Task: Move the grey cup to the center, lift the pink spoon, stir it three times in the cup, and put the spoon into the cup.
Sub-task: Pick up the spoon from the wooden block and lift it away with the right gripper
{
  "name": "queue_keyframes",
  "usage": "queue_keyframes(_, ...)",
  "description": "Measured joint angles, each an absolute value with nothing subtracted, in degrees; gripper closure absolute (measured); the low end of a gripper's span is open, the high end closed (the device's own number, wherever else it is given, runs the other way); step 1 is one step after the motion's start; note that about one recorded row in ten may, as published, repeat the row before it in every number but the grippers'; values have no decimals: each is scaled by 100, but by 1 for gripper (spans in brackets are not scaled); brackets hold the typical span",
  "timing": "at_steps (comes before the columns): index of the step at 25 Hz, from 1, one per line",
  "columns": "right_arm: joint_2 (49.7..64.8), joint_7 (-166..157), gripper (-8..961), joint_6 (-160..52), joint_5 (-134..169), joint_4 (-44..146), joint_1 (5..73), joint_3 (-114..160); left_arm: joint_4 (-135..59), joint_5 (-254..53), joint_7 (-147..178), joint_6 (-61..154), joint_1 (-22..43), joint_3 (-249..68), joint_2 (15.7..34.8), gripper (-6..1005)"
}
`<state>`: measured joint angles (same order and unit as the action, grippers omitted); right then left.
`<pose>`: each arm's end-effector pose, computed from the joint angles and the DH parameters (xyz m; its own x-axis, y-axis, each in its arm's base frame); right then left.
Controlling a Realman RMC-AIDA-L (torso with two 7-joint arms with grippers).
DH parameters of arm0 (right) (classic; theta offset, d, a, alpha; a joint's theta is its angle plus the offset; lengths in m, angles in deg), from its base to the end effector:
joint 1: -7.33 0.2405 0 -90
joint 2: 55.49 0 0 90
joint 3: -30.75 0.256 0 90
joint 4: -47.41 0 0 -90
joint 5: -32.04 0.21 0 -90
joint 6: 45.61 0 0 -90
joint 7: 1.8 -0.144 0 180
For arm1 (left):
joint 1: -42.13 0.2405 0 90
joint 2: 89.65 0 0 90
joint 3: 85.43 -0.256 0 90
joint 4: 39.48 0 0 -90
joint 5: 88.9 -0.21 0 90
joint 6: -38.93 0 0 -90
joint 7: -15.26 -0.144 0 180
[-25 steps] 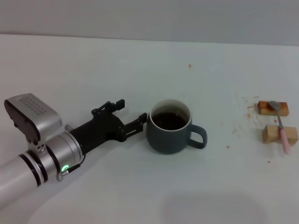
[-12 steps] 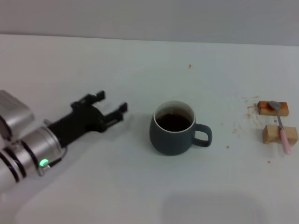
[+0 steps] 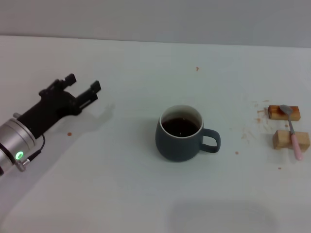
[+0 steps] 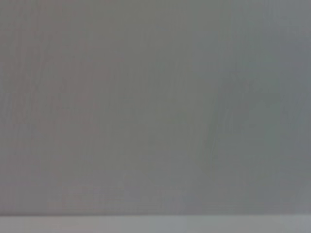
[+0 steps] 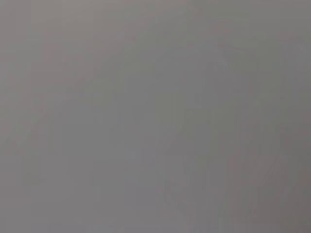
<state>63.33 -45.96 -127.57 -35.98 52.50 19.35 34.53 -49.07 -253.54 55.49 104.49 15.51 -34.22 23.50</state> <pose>0.4240 0.2202 0.0808 0.3295 0.2829 -0.9008 -0.9373 0.2129 -0.2760 -0.3148 0.3300 -0.0291 0.5954 0.2104 0.7754 0.7375 -0.5260 -0.4236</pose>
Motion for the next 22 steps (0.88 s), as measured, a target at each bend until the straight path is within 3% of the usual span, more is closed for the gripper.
queue_keyframes(10,6333,-4372,136,-13029,-4056,5259,2432,3451,-4965,-25346,5781,11482,1791,-2323,2445,170)
queue_keyframes(22,6356,-3705,137,-13067,-4387,5179,2632,3445,-4931,-25347,6037,11855,2088,-1869,2424,170)
